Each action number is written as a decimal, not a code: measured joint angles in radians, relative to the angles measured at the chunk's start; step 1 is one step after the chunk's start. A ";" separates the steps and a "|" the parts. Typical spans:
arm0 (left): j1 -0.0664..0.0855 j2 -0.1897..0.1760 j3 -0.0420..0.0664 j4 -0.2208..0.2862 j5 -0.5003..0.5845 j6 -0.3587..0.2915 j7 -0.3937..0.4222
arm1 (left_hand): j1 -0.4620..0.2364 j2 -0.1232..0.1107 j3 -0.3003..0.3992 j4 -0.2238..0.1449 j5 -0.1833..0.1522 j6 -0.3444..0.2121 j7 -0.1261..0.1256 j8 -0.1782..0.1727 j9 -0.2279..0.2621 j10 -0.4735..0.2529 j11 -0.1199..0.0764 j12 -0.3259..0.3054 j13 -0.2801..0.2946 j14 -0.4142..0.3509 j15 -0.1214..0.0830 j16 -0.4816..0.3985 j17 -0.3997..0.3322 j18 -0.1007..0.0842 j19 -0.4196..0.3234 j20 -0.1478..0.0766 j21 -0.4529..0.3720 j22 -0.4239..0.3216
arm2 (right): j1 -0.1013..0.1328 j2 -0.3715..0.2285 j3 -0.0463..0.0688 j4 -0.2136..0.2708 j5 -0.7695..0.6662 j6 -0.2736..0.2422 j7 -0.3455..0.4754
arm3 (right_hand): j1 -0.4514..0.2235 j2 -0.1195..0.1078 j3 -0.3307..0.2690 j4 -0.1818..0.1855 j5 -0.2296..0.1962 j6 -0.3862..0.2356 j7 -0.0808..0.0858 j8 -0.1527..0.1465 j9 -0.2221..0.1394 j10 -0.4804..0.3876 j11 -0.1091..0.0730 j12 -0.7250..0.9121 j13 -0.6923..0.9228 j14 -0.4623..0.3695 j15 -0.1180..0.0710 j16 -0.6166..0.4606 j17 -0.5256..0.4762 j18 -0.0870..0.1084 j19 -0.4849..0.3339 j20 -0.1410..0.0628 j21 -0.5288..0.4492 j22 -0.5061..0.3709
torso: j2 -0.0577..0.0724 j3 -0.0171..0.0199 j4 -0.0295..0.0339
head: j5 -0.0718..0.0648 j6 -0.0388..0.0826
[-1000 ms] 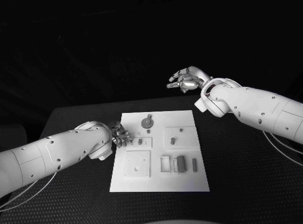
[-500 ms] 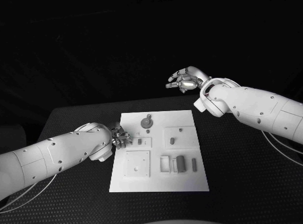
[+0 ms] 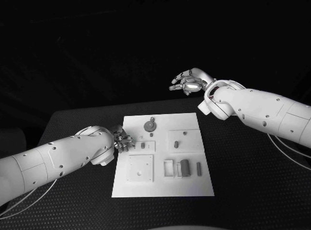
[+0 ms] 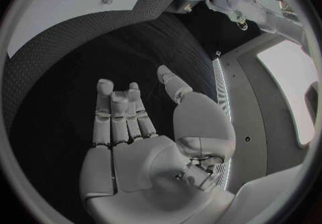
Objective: Assemble the parts on the task board
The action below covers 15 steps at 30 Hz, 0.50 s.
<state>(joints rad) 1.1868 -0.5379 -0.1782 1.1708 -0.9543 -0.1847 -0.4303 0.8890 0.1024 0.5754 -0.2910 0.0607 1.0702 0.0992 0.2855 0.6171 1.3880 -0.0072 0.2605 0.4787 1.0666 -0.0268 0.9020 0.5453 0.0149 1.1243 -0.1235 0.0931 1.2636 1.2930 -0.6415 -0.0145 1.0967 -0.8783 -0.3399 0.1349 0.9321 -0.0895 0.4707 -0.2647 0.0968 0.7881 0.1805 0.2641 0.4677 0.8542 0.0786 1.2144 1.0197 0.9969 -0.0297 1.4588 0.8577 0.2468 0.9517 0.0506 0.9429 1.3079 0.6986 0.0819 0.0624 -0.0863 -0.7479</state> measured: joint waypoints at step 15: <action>0.001 -0.001 0.001 0.005 -0.025 0.018 -0.002 | -0.005 -0.005 0.002 -0.002 0.019 0.008 0.000 0.006 0.001 0.008 -0.007 0.000 0.019 0.014 -0.007 0.015 0.019 0.000 0.007 -0.007 0.002 0.021 | 0.000 -0.001 0.000 0.000 0.000 0.001 0.000 | 0.000 0.000 0.000 0.000 0.000 0.004 0.001 0.000 0.000 0.000 0.000 0.000 -0.001 0.000 0.000 0.000 -0.001 -0.005 0.000 0.000 -0.004 0.000 | 0.000 0.0001 0.0003 | -0.001 -0.004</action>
<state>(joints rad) 1.1875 -0.5393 -0.1777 1.1758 -0.9797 -0.1668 -0.4319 0.8839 0.0973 0.5775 -0.2931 0.0797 1.0780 0.0988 0.2914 0.6177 1.3958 -0.0142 0.2605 0.4977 1.0808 -0.0338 0.9166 0.5647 0.0150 1.1315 -0.1306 0.0949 1.2845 1.2928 -0.6424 -0.0145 1.0970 -0.8783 -0.3393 0.1348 0.9321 -0.0895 0.4707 -0.2647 0.0968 0.7919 0.1811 0.2641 0.4677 0.8542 0.0786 1.2143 1.0189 0.9971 -0.0294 1.4588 0.8567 0.2413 0.9517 0.0507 0.9391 1.3079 0.6988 0.0820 0.0627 -0.0877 -0.7515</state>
